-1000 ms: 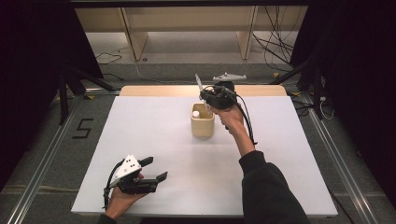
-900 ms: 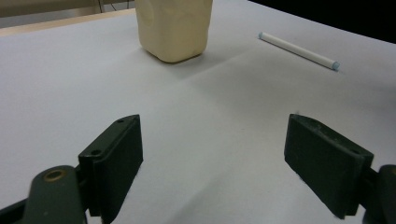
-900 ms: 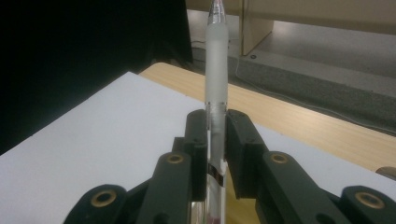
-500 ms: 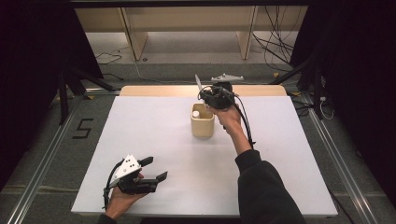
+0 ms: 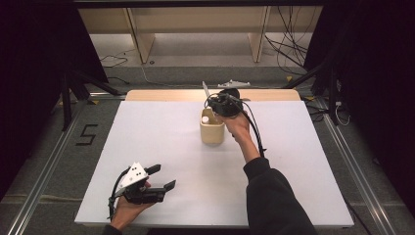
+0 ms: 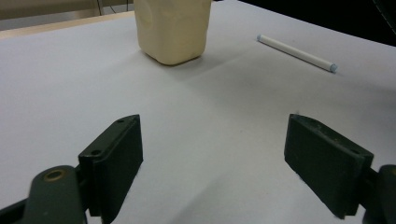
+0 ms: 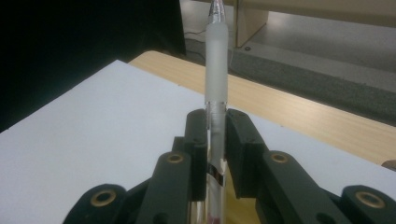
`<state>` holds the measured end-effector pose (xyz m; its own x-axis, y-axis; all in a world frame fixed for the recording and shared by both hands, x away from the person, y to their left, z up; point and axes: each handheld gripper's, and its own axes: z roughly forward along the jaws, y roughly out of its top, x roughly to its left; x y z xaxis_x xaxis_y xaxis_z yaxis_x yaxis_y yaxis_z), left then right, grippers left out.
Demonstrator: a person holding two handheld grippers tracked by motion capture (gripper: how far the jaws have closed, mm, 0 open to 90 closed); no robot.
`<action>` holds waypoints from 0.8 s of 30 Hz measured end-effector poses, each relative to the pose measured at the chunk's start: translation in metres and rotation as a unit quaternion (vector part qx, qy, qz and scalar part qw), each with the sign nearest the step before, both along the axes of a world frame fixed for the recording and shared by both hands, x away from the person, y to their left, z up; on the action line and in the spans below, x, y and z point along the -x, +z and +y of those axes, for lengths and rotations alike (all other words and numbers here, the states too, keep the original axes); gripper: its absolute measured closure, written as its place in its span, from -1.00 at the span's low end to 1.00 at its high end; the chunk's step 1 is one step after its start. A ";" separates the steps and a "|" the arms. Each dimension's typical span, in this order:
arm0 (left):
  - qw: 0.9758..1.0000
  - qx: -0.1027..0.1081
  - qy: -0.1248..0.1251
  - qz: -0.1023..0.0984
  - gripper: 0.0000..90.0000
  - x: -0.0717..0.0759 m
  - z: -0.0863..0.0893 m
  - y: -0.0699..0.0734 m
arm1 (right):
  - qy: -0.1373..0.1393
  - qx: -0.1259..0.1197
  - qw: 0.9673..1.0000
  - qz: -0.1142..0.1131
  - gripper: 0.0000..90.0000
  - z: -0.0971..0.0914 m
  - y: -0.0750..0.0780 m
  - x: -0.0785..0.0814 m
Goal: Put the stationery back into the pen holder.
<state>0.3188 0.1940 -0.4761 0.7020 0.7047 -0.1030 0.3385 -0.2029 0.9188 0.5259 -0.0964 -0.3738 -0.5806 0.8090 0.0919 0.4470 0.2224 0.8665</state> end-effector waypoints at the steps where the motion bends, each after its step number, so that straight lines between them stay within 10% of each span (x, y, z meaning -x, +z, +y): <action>1: 1.000 0.000 0.000 0.000 -0.58 0.000 0.000 0.000 | 0.000 0.001 1.000 0.000 0.77 0.001 -0.001 0.000; 24: 1.000 -0.005 -0.002 0.000 -0.58 0.000 -0.001 0.000 | -0.001 0.009 1.000 0.010 0.76 0.004 -0.013 0.000</action>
<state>0.3186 0.1935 -0.4765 0.7051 0.7025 -0.0964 0.3374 -0.2128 0.9170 0.5263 -0.0924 -0.3869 -0.5770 0.8119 0.0888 0.4652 0.2374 0.8528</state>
